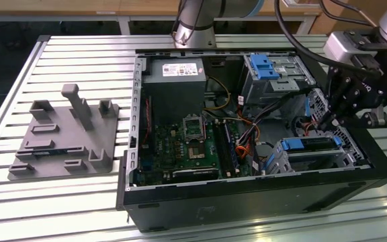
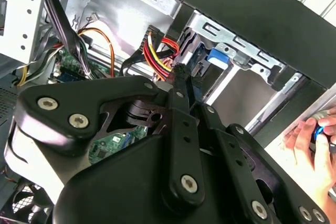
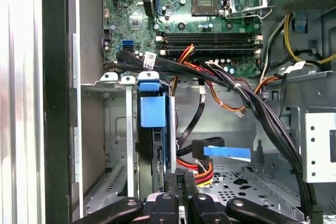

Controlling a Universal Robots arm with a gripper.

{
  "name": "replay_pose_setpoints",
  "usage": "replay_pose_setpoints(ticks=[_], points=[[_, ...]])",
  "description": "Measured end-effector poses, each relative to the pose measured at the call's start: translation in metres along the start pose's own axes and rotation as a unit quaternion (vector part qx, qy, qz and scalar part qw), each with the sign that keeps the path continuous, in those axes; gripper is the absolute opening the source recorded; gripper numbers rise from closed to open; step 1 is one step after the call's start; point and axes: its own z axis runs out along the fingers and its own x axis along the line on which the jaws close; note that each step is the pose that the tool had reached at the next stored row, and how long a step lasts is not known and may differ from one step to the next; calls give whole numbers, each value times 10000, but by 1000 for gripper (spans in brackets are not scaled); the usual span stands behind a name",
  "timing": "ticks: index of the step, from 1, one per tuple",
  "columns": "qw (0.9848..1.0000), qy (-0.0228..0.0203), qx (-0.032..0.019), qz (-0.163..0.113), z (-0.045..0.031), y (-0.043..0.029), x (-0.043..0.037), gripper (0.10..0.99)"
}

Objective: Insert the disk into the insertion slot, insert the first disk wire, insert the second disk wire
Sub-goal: 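Insert the first disk wire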

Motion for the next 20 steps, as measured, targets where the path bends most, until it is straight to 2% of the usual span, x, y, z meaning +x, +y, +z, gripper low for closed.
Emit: replay_pose_setpoints(ticks=[2,6,20], points=[[10000,-27,-1,0,-1,-4,34,165],[10000,-48,-2,-1,5,-7,91,165],[10000,-48,-2,-10,25,-12,104,165]])
